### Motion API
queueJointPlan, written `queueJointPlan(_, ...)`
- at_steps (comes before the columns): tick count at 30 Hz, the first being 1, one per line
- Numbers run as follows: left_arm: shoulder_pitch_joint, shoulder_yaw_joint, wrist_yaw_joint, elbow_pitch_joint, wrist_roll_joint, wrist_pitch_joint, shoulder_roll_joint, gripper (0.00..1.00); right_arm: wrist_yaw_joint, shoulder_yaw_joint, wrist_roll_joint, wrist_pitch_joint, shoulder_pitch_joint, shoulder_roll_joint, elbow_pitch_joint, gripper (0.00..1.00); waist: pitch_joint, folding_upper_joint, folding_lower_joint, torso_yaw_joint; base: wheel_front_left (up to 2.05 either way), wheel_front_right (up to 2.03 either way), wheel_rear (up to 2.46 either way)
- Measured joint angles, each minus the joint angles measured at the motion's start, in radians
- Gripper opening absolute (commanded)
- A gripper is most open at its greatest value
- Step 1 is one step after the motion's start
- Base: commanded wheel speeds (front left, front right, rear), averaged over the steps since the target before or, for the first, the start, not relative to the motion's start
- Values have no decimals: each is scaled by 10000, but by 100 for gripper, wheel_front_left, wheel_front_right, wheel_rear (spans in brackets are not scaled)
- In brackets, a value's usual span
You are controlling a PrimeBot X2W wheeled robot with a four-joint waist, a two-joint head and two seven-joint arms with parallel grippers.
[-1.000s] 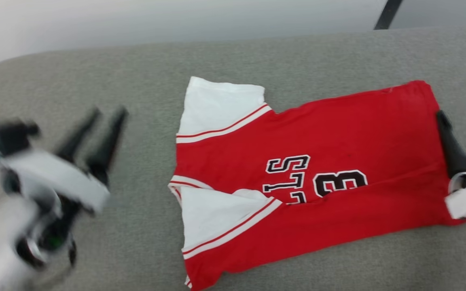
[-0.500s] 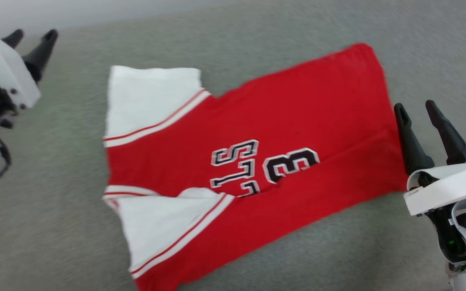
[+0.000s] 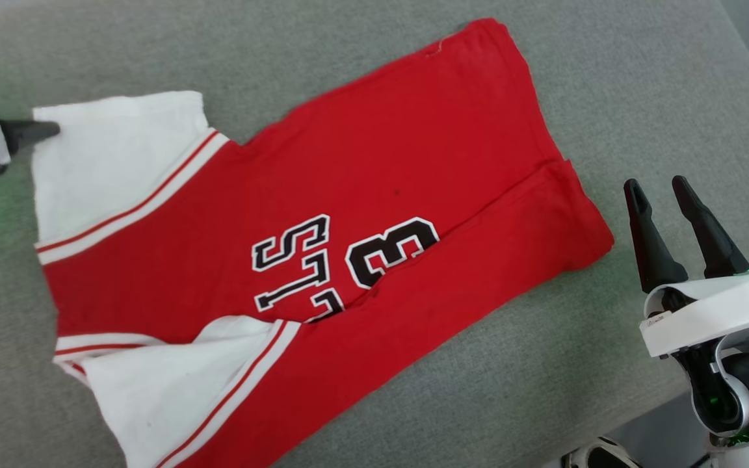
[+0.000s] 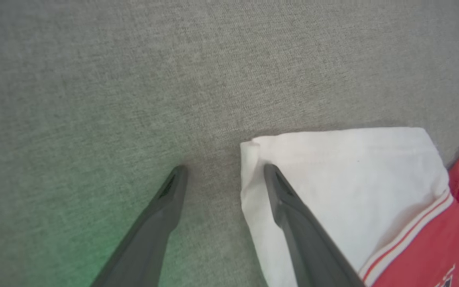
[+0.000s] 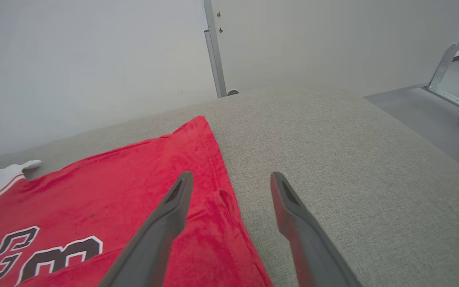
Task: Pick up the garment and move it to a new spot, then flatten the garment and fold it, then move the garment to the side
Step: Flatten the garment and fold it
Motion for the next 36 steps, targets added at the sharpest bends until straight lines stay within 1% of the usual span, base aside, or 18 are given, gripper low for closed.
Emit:
queueJointPlan(4, -100, 50, -88, -38, -138, 144, -31, 100, 0, 44, 54, 77, -29, -29, 17, 100, 198, 0, 0, -103, 0, 0, 0)
queueJointPlan(5, -109, 48, -132, -82, -165, 176, -42, 96, 0, 71, 71, 142, -72, -65, 13, 100, 221, 0, 0, -87, 0, 0, 0)
queueJointPlan(6, -117, 48, -180, -123, -182, 194, -52, 38, 0, 100, 75, 217, -157, -128, 8, 100, 234, 0, 0, -56, 0, 0, 0)
queueJointPlan(7, -122, 58, -188, -163, -194, 198, -88, 1, 0, 113, 75, 297, -270, -209, 0, 100, 240, 0, 0, -13, 0, 0, 0)
queueJointPlan(11, -176, 12, -316, -339, -232, 199, -441, 0, 0, 357, 15, 972, -1121, -675, 94, 100, 275, 0, 0, 220, 0, 0, 0)
queueJointPlan(16, -418, -58, -447, -520, -163, 75, -846, 0, 0, 1175, 222, 2510, -2827, -1189, 750, 100, 407, 0, 0, 603, 0, 0, 0)
queueJointPlan(19, -576, -102, -525, -600, -94, 21, -1058, 0, 2, 1498, 610, 3572, -4136, -1509, 1584, 100, 513, 0, 0, 859, 0, 0, 0)
queueJointPlan(25, -838, -176, -669, -713, -79, -230, -1586, 0, 2, 1628, 1289, 5682, -6451, -1950, 3877, 100, 740, 0, 0, 1471, 0, 0, 0)
queueJointPlan(29, -925, -203, -715, -918, -128, -385, -1894, 0, 0, 1473, 1352, 6335, -7542, -2151, 5273, 100, 922, 0, 0, 1945, 0, 0, 0)
queueJointPlan(32, -1025, -263, -780, -1097, -180, -506, -2038, 0, 0, 1450, 1319, 6464, -8056, -2201, 6169, 100, 1084, 0, 0, 2288, 0, 0, 0)
queueJointPlan(36, -1074, -349, -788, -1501, -286, -688, -2153, 0, 0, 1730, 1220, 6830, -8604, -2209, 7043, 100, 1313, 0, 0, 2665, 0, 0, 0)
